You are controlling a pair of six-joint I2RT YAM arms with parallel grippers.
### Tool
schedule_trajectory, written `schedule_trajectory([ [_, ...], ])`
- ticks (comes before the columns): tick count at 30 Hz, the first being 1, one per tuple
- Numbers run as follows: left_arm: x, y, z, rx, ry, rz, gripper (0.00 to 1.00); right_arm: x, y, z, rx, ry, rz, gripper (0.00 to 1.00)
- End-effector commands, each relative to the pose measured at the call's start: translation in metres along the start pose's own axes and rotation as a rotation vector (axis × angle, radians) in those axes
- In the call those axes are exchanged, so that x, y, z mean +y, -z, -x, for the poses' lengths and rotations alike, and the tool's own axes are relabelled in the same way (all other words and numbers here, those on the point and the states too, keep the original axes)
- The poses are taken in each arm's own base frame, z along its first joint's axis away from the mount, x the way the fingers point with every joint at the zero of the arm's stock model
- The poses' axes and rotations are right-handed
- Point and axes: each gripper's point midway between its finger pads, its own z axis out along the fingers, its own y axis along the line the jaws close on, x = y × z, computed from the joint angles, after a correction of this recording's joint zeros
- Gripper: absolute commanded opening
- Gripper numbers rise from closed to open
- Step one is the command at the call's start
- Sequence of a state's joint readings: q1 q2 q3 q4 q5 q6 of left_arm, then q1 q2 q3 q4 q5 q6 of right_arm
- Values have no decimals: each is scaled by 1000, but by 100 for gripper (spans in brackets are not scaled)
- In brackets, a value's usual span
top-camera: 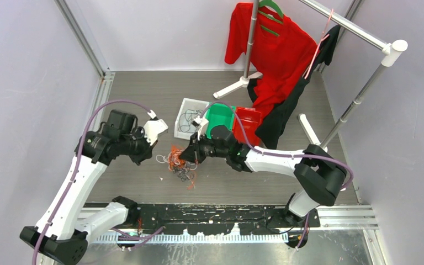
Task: Untangle the cables
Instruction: Untie the cable.
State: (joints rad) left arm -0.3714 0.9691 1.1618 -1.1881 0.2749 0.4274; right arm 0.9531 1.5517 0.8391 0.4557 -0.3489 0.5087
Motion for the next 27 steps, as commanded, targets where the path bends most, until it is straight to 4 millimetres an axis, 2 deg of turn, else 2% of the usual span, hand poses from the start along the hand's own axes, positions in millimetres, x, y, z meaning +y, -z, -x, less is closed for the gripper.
schedule_trajectory([
  [1, -21, 14, 4, -58, -16, -82, 7, 5, -1, 12, -40, -13, 22, 1],
  [2, -33, 12, 6, -76, -8, -150, 19, 12, -1, 17, -53, -15, 48, 1],
  [3, -42, 9, 9, -95, 7, -199, 37, 18, -1, 23, -67, -20, 72, 1],
  [4, -45, 9, 12, -109, 27, -222, 48, 26, -1, 28, -79, -25, 103, 1],
  [7, -43, 6, 28, -147, 99, -224, 60, 45, 0, 43, -110, -53, 177, 1],
  [12, -33, 4, 33, -142, 114, -191, 62, 61, 6, 59, -182, -113, 261, 1],
  [15, -27, 3, 38, -167, 128, -164, 60, 70, 7, 64, -207, -150, 322, 1],
  [19, -21, 4, 50, -234, 132, -130, 51, 78, 6, 71, -219, -169, 373, 1],
  [21, -13, 4, 53, -251, 126, -83, 40, 79, 6, 70, -217, -176, 374, 1],
  [25, -6, 8, 51, -254, 84, -34, 6, 65, 11, 64, -209, -179, 322, 1],
  [26, -4, 10, 49, -249, 74, -19, 1, 57, 13, 63, -215, -192, 299, 1],
  [27, -1, 10, 46, -241, 58, -3, 0, 46, 17, 64, -227, -214, 279, 1],
])
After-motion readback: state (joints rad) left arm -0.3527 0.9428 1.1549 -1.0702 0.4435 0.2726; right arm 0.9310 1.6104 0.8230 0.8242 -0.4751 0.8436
